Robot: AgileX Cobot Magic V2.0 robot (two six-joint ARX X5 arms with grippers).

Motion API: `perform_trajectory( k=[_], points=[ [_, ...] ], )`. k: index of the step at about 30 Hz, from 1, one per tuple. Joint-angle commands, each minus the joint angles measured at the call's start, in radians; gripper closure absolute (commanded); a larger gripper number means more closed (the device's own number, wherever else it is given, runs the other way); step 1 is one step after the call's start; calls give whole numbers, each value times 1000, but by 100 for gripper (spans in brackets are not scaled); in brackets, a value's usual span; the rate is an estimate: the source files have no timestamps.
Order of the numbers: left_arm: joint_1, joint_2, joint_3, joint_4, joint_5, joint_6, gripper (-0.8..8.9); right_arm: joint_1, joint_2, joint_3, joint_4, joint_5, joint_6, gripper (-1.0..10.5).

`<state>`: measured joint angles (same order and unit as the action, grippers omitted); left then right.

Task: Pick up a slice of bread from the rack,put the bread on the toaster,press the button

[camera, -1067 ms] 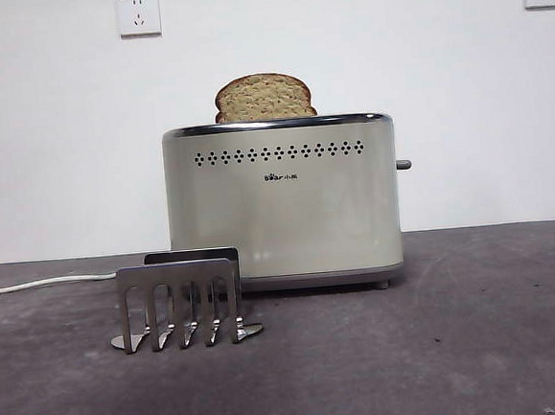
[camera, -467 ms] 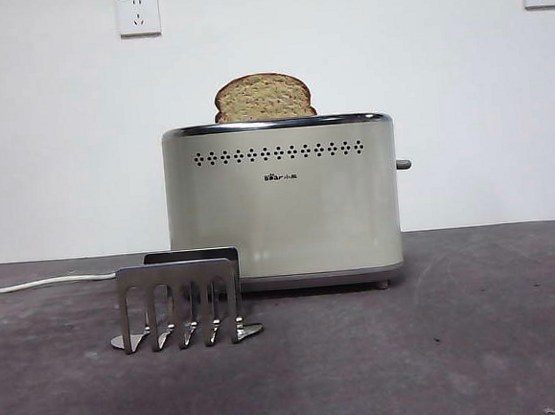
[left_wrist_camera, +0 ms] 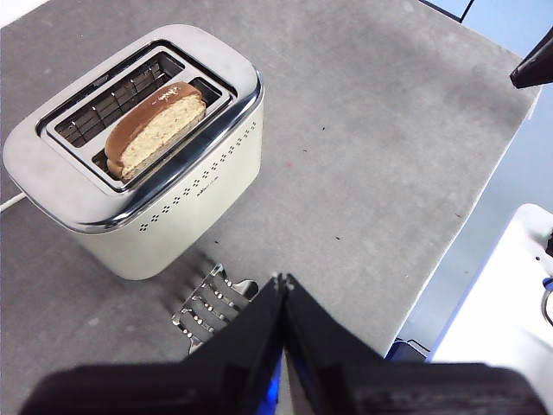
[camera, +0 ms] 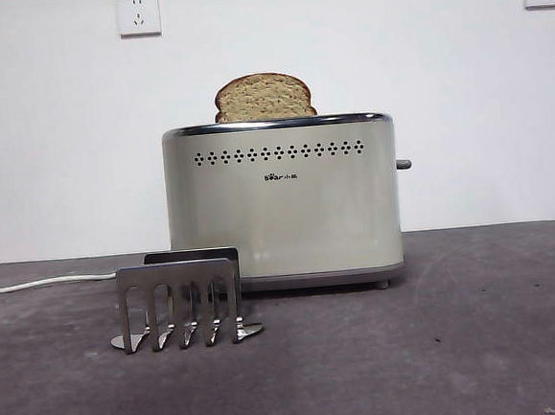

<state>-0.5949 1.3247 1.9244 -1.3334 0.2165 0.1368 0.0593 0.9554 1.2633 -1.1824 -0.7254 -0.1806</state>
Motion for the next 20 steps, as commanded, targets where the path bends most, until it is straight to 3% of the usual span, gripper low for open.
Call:
perform_trajectory(
  k=[1,16,20],
  points=[
    [-1,0,-6,-2,-2,-4,816,1,0,-8,-1,-1,-11,946],
    [0,-1,-6,6,-4,-2,816,1,0,-8,-1,-1,-11,946],
    [42,-31,-6,77,-29,87,816,1,0,-8,-1,-1,-11,946]
  ],
)
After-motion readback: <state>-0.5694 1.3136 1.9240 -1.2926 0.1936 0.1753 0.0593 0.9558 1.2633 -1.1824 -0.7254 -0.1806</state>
